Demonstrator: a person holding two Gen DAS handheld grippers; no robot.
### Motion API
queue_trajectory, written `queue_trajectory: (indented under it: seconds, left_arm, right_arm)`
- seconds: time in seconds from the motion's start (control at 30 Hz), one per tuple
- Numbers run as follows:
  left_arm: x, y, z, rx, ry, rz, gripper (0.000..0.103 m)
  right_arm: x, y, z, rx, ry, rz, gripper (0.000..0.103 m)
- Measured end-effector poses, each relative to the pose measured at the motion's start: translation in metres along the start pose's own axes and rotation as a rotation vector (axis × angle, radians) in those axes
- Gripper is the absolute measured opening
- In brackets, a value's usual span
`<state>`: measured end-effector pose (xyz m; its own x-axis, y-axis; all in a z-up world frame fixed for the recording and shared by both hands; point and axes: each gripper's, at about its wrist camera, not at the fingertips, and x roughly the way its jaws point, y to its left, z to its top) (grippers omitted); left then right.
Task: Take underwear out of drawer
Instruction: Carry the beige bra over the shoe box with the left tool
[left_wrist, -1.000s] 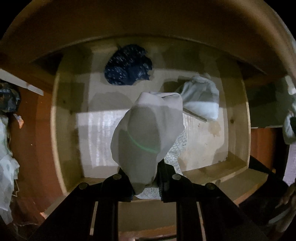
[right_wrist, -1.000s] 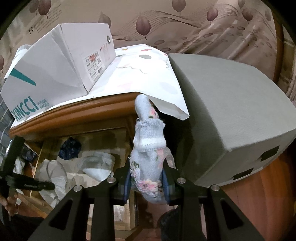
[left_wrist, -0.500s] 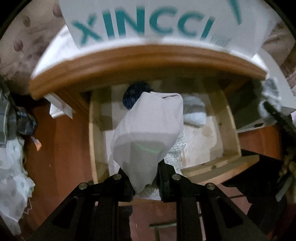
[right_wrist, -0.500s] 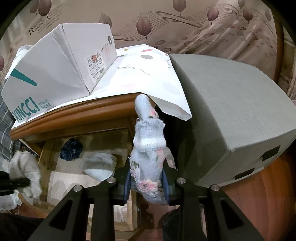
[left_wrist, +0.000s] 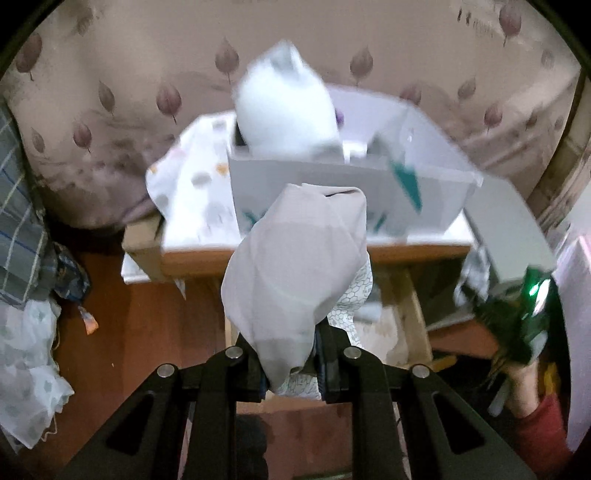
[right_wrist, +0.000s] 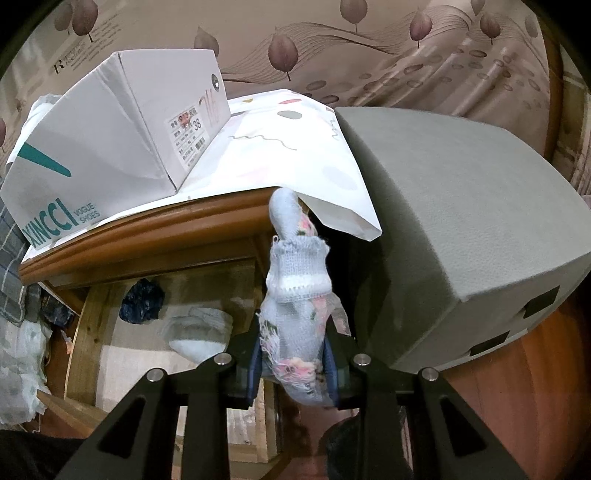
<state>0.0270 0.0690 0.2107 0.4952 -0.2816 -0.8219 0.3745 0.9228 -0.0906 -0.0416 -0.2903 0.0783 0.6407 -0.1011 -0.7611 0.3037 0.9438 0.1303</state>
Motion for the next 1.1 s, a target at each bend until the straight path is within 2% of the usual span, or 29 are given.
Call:
queue_trajectory:
  seconds: [0.27,0.4,0.57,0.6,0.83,1.1]
  left_arm:
    - [-0.052,-0.017,0.08,0.048,-0.128,-0.016,0.017]
    - [-0.046,-0.037,0.116,0.075,-0.132,-0.068,0.017]
    - [-0.018,-0.062,0.148,0.142,-0.095,-0.105,0.017]
    - [-0.011,-0.065,0.153,0.149,-0.089,-0.111,0.017]
    - [0.033,-0.078,0.169,0.128,-0.065,-0.037,0.017]
    - [0.078,-0.09,0.164,0.125,-0.007,-0.033,0.017]
  right_arm:
    - [0.0,0.0,0.0,0.009,-0.003,0.004,0.027]
    - [0.001,0.0,0.001,0.017,0.0,0.003,0.028]
    - [0.001,-0.001,0.0,0.006,-0.006,-0.012,0.028]
    - [0.001,0.0,0.0,0.0,-0.005,-0.015,0.028]
    - [0.003,-0.002,-0.001,-0.003,0.004,-0.021,0.028]
    - [0.004,-0.003,-0.001,-0.003,0.01,-0.02,0.028]
